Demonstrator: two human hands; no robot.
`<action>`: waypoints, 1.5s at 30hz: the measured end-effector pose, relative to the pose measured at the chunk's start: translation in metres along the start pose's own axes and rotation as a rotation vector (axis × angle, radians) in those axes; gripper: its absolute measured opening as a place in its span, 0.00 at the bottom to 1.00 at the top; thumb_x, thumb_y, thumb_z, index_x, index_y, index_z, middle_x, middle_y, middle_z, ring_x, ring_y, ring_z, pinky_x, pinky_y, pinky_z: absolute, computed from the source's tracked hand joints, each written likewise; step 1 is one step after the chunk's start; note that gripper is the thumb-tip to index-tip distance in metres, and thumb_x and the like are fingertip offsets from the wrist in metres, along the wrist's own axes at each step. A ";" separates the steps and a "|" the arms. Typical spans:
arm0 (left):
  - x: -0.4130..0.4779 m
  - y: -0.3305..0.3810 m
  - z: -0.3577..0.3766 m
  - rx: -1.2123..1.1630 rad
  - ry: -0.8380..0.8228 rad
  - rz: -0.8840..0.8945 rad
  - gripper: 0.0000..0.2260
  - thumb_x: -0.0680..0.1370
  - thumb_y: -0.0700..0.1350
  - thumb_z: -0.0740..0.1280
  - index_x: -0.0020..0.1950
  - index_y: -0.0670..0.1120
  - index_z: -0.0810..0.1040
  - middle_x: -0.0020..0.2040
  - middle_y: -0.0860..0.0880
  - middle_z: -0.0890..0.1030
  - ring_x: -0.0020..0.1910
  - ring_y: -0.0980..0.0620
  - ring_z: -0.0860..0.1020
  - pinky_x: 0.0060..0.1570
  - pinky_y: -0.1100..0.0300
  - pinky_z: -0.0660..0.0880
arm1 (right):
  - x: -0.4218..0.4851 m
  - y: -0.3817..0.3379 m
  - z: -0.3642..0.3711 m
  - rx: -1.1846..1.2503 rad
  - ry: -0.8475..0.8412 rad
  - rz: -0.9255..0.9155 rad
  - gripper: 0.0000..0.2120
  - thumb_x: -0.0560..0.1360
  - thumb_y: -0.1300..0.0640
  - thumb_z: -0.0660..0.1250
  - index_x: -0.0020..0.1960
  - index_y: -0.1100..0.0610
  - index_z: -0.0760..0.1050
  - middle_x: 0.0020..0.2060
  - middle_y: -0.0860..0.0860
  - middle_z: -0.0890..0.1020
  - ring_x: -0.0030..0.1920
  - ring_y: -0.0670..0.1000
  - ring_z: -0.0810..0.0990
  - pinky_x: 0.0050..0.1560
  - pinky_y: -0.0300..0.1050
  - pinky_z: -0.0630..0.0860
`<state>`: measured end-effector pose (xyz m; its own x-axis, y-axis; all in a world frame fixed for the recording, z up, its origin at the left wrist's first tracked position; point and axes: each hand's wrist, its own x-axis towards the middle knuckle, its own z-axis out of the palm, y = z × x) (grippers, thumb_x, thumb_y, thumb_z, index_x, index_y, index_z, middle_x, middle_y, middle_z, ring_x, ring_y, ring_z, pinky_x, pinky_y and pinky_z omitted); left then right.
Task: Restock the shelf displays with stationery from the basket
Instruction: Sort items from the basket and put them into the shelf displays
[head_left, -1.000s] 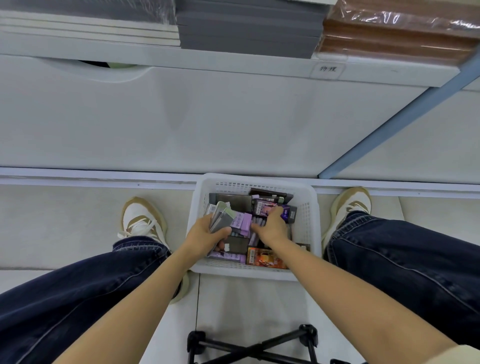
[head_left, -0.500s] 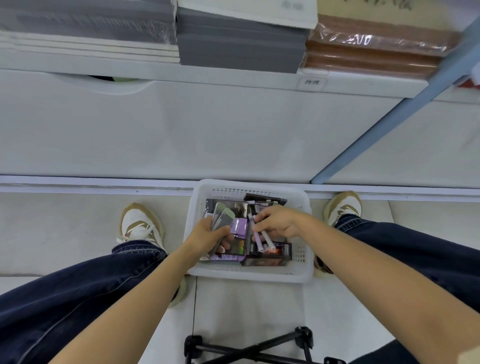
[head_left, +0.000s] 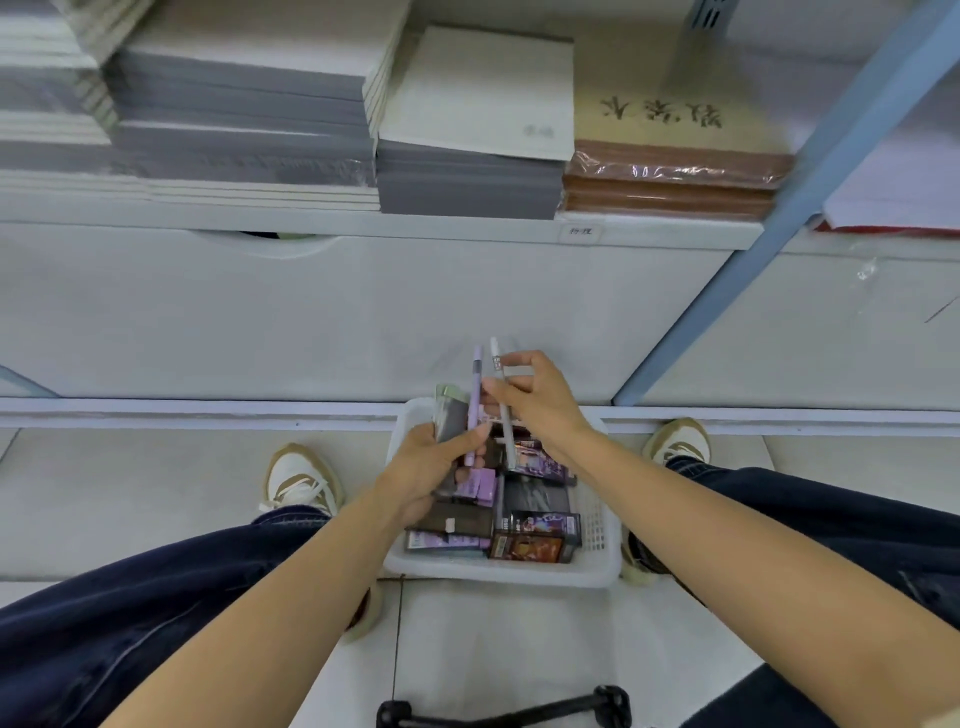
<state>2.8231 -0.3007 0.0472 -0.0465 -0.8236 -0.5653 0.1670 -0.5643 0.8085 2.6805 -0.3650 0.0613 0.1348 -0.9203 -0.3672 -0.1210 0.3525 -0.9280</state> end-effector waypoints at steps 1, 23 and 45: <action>-0.005 0.007 0.001 -0.006 0.011 0.039 0.08 0.75 0.46 0.72 0.40 0.42 0.79 0.34 0.45 0.80 0.30 0.51 0.75 0.31 0.61 0.69 | -0.003 -0.009 -0.002 0.057 0.001 -0.018 0.13 0.77 0.64 0.68 0.59 0.65 0.70 0.51 0.65 0.82 0.48 0.58 0.84 0.52 0.50 0.82; -0.126 0.205 0.042 0.193 0.006 0.633 0.11 0.76 0.48 0.71 0.47 0.39 0.80 0.31 0.48 0.78 0.27 0.53 0.70 0.25 0.63 0.67 | -0.094 -0.265 -0.040 -0.021 0.026 -0.734 0.09 0.79 0.60 0.65 0.59 0.60 0.77 0.48 0.56 0.84 0.50 0.52 0.83 0.42 0.41 0.78; -0.162 0.367 0.048 0.098 0.119 0.965 0.08 0.74 0.47 0.74 0.43 0.43 0.81 0.30 0.48 0.80 0.25 0.54 0.73 0.23 0.63 0.68 | -0.071 -0.467 -0.090 -0.254 0.303 -1.069 0.07 0.77 0.65 0.67 0.55 0.64 0.77 0.44 0.58 0.83 0.42 0.49 0.84 0.41 0.37 0.81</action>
<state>2.8448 -0.3771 0.4435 0.1675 -0.9262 0.3377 -0.0020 0.3423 0.9396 2.6392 -0.4791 0.5268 0.0497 -0.7438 0.6666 -0.2876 -0.6498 -0.7036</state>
